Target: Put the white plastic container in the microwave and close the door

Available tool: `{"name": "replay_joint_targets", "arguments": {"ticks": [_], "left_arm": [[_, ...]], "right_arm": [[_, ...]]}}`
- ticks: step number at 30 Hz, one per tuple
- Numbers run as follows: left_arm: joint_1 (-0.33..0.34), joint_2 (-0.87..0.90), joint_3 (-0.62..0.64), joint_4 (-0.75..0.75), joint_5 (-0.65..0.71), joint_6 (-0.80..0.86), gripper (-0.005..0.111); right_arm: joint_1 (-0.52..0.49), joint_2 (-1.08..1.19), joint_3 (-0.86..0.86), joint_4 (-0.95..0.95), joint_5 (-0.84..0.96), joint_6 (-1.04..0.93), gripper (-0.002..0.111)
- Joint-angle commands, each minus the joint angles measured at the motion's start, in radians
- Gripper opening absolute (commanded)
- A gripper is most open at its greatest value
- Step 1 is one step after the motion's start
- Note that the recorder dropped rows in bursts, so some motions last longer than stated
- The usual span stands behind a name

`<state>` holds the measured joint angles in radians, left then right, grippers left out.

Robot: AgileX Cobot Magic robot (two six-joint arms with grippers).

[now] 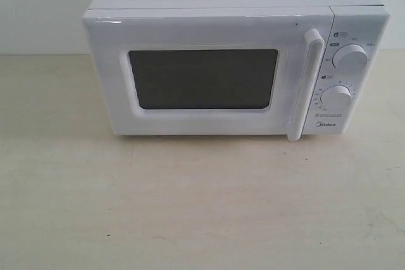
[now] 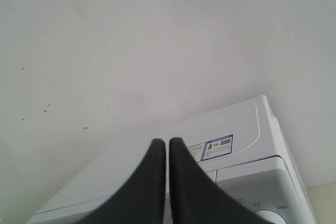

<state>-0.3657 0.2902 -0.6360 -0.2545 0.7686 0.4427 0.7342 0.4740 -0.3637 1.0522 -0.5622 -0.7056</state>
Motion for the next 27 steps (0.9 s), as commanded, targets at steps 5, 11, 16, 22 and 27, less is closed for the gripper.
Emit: {"name": "replay_joint_targets", "arguments": {"ticks": [5, 11, 16, 22, 27], "left_arm": [[0.184, -0.212, 0.001, 0.050, 0.038, 0.010, 0.004], [0.199, -0.280, 0.036, 0.073, -0.018, 0.021, 0.004], [0.243, -0.290, 0.112, 0.108, -0.168, 0.021, 0.004], [0.263, -0.290, 0.200, 0.094, -0.211, 0.013, 0.004], [0.263, -0.290, 0.235, 0.127, -0.241, 0.013, 0.004]], "right_arm": [[-0.005, -0.003, 0.006, -0.006, -0.003, -0.010, 0.000], [-0.005, -0.003, 0.006, -0.006, -0.003, -0.010, 0.000], [-0.005, -0.003, 0.006, -0.006, -0.003, -0.010, 0.000], [-0.005, -0.003, 0.006, -0.008, -0.007, -0.010, 0.000], [-0.005, -0.003, 0.006, -0.008, -0.007, -0.010, 0.000]]}}
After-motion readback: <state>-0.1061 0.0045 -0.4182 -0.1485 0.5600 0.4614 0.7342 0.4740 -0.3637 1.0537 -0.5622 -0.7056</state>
